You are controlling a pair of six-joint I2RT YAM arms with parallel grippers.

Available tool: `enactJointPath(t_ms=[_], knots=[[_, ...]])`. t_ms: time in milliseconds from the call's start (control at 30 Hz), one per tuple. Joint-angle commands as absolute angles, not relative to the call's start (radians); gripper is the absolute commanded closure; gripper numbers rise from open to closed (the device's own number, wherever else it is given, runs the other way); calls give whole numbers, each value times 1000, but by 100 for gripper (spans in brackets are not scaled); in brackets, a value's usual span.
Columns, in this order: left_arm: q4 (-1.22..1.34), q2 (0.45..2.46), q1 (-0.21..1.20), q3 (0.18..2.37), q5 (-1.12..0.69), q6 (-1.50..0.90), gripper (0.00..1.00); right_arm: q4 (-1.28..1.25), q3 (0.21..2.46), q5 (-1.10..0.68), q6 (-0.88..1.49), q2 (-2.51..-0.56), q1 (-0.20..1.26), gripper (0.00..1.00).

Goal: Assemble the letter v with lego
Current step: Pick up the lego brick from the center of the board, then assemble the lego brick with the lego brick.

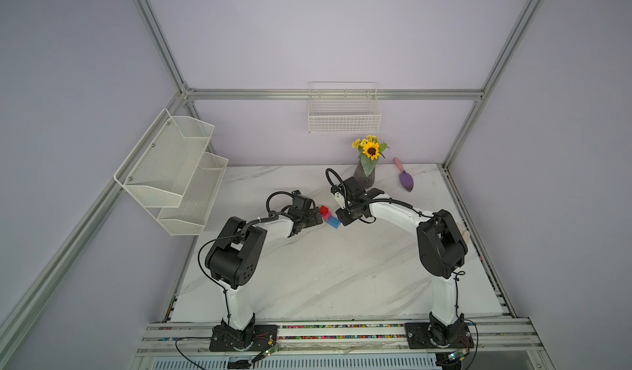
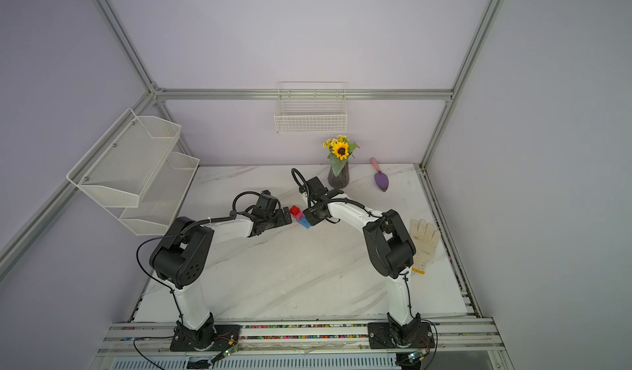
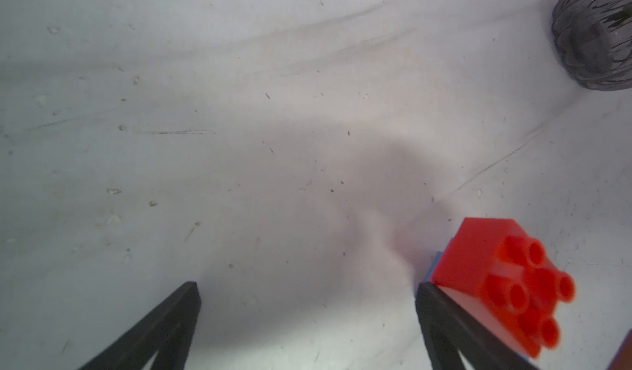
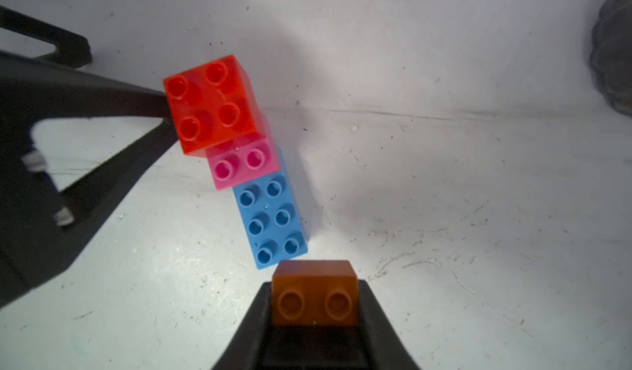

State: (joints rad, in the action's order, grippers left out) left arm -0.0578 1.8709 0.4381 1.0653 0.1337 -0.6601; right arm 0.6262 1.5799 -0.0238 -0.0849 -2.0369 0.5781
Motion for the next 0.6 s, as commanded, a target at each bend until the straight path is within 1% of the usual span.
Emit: enactJointPath(t_ms=[0, 133, 300, 567], knots=[[-16, 1874, 427, 1081, 123, -642, 0, 666, 1609, -125, -157, -2075, 572, 89], [-10, 1867, 420, 1073, 97, -647, 0, 672, 1612, -140, -170, -2087, 572, 89], [57, 1812, 419, 981, 91, -655, 0, 661, 1591, -168, -172, -2079, 572, 89], [129, 1771, 419, 878, 72, -680, 0, 660, 1582, -157, -161, -2075, 577, 89]])
